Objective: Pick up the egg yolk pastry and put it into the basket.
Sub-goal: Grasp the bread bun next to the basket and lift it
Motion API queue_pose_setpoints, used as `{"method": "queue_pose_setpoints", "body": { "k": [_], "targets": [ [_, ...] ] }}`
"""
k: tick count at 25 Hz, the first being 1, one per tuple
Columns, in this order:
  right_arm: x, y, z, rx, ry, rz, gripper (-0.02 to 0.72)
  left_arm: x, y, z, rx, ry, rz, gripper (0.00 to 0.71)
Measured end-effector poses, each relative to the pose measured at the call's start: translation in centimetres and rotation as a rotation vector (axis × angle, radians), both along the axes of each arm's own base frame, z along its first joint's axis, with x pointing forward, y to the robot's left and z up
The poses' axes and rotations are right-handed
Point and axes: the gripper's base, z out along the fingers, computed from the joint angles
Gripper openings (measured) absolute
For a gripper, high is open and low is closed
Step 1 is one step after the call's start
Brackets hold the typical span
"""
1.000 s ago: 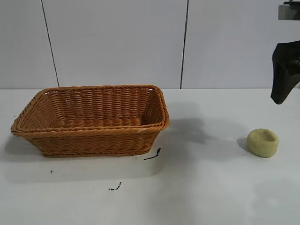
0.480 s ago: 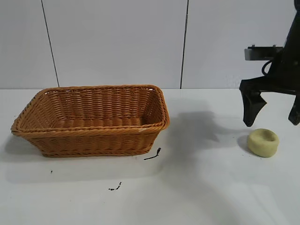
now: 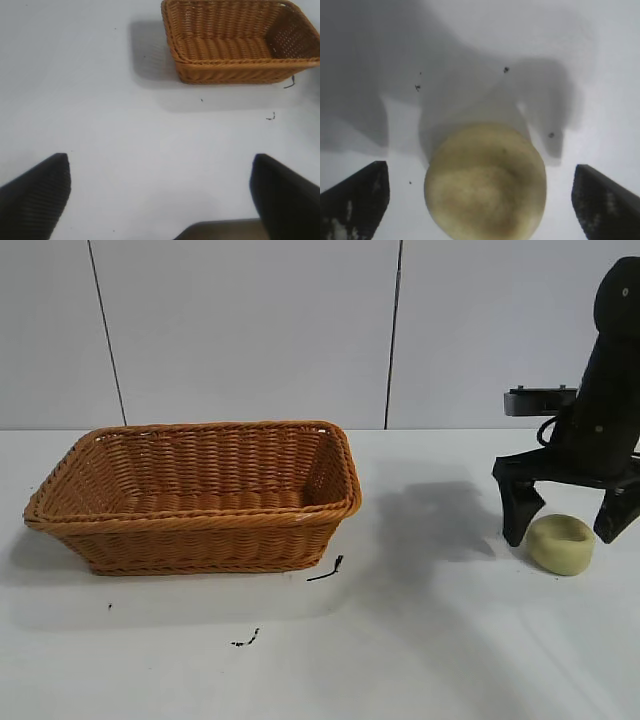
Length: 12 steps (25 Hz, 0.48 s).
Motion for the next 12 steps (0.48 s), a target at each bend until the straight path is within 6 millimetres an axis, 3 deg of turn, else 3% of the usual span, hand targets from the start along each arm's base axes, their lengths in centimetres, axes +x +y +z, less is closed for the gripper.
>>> {"method": "queue_pose_setpoints", "body": {
  "k": [4,10,12],
  "targets": [
    [-0.04,0.0,0.0,-0.001,0.004,0.006,0.647,0.0,0.0,0.0,0.0,0.0,0.0,0.695],
    [-0.13,0.0,-0.01,-0.001,0.015,0.006,0.312,0.0,0.0,0.0,0.0,0.0,0.0,0.695],
    [-0.14,0.0,0.0,-0.001,0.016,0.006,0.232,0.0,0.0,0.0,0.0,0.0,0.0,0.695]
  ]
}}
